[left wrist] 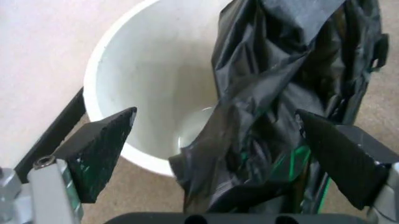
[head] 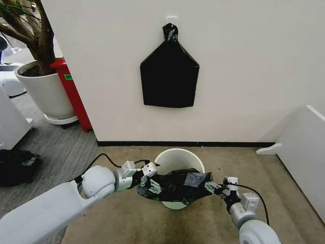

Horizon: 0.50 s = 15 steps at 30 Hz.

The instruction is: Place the garbage bag over the trash bin.

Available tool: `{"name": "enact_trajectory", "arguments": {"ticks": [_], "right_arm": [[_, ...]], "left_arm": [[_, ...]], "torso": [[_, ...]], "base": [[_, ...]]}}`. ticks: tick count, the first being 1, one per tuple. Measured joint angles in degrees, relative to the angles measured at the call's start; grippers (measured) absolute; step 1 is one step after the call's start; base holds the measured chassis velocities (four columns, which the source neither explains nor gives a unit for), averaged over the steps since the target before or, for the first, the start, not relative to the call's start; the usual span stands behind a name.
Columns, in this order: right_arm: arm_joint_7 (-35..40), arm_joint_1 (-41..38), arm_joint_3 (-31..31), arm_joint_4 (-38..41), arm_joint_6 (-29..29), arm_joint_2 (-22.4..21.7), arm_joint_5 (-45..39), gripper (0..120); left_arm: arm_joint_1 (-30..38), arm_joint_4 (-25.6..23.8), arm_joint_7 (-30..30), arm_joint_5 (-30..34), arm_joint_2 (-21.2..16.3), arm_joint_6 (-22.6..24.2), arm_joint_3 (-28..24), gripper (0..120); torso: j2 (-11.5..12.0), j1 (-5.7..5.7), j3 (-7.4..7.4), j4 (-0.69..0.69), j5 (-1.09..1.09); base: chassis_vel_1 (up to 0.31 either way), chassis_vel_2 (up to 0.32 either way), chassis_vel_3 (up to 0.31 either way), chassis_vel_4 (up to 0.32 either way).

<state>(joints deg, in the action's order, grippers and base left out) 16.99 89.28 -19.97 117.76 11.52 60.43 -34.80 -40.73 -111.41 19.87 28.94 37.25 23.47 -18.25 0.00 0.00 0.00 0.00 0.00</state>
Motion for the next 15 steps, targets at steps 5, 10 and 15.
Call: {"name": "enact_trajectory", "arguments": {"ticks": [5,10,15], "right_arm": [[-0.01,0.14,0.14,-0.04,-0.01,0.08,0.04,100],[-0.01,0.22,0.21,-0.02,-0.03,0.11,0.05,100],[-0.04,0.01,0.23,-0.01,-0.07,0.07,0.05,100]], "left_arm": [[-0.32,1.07,0.04,-1.03,0.39,-0.57,0.37,100],[-0.45,2.64,0.34,-1.85,0.90,-1.51,0.51,100],[-0.49,3.50,0.39,-2.28,1.32,-1.90,0.55,100]], "torso": [[0.00,0.00,0.00,0.00,0.00],[0.00,0.00,0.00,0.00,-0.01],[0.00,0.00,0.00,0.00,0.00]], "base": [[0.000,0.000,0.000,0.000],[0.000,0.000,0.000,0.000],[0.000,0.000,0.000,0.000]]}}
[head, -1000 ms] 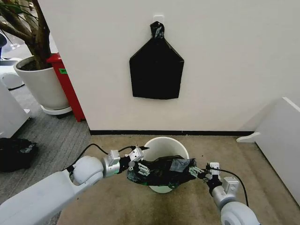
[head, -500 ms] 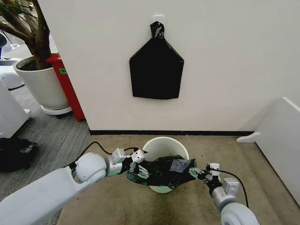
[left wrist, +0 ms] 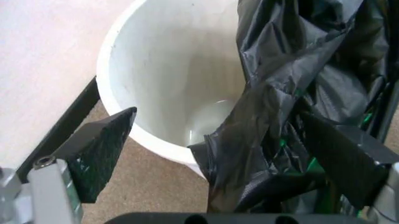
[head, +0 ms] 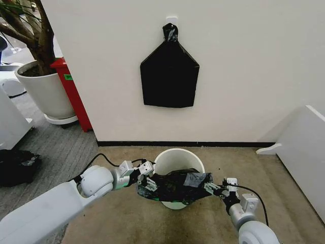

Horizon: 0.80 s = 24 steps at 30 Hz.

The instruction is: Place the garbage bag over the trash bin.

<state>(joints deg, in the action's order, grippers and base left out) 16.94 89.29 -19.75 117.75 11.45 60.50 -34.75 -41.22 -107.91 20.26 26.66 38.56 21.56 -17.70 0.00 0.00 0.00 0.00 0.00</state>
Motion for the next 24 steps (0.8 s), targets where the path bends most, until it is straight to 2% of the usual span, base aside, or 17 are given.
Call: {"name": "enact_trajectory", "arguments": {"ticks": [14,24], "right_arm": [[-0.55,-0.28,0.01,-0.13,-0.35,-0.08,-0.01,100],[-1.19,-3.96,0.00,-4.18,-1.33,-0.22,0.05,100]], "left_arm": [[-0.05,2.25,-3.35,0.08,1.69,-0.56,2.10,100],[-1.34,3.25,-5.86,1.00,2.01,-2.19,5.14,100]], "torso": [[0.00,0.00,0.00,0.00,0.00],[0.00,0.00,0.00,-0.01,0.00]], "base": [[0.000,0.000,0.000,0.000],[0.000,0.000,0.000,0.000]]}}
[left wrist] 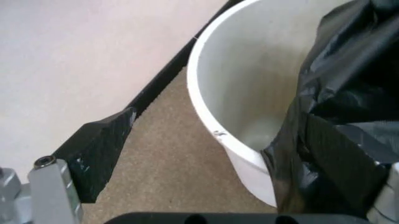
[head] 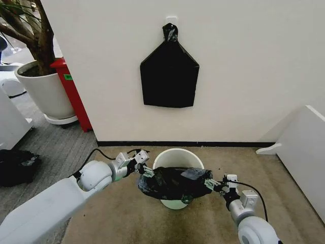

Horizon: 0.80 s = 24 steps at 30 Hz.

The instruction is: Place the garbage bag over the trash bin.

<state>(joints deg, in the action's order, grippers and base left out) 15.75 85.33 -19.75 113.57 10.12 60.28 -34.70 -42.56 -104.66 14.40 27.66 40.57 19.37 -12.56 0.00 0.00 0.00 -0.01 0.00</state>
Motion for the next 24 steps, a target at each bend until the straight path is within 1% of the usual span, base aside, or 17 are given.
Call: {"name": "enact_trajectory", "arguments": {"ticks": [8,17,24], "right_arm": [[-0.82,-0.10,-0.62,-2.25,-0.94,-0.13,2.04,100],[-1.30,3.71,-1.10,0.30,-1.18,-0.26,2.89,100],[-1.45,4.14,-1.24,-0.59,-1.12,0.00,2.66,100]], "left_arm": [[-1.42,0.94,-1.64,-0.16,0.77,-1.82,1.31,100],[-4.26,0.49,-2.20,-1.32,0.60,-3.04,3.43,100],[-5.22,0.77,-1.74,-2.72,0.80,-3.80,3.79,100]], "torso": [[0.00,0.00,0.00,0.00,0.00],[0.00,0.00,-0.01,0.01,0.00],[0.00,0.00,-0.01,0.01,0.00]], "base": [[0.000,0.000,0.000,0.000],[0.000,0.000,0.000,0.000],[0.000,0.000,0.000,0.000]]}}
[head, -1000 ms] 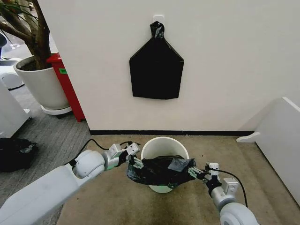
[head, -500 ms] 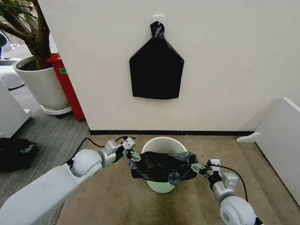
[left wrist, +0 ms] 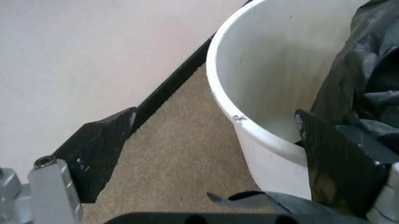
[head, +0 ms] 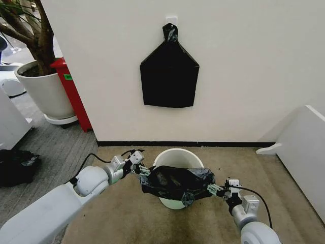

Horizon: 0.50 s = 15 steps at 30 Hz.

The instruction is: Place the garbage bag over the trash bin.

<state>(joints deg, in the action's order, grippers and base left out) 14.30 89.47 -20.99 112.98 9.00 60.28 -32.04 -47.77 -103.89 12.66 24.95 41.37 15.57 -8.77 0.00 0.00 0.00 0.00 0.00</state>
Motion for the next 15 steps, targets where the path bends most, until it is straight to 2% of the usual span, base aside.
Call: {"name": "enact_trajectory", "arguments": {"ticks": [9,15], "right_arm": [[-2.18,0.65,-0.31,-0.41,-1.65,-0.02,0.11,100],[-1.42,0.77,-0.27,2.54,-1.53,-0.83,-1.24,100]], "left_arm": [[-0.78,0.68,-0.50,-1.21,0.67,-2.03,0.04,100],[-1.22,-0.12,-0.70,0.32,0.12,-3.90,1.46,100]], "torso": [[0.00,0.00,0.00,0.00,0.00],[0.00,0.00,0.00,0.00,0.00]], "base": [[0.000,0.000,0.000,0.000],[0.000,0.000,0.000,0.000]]}}
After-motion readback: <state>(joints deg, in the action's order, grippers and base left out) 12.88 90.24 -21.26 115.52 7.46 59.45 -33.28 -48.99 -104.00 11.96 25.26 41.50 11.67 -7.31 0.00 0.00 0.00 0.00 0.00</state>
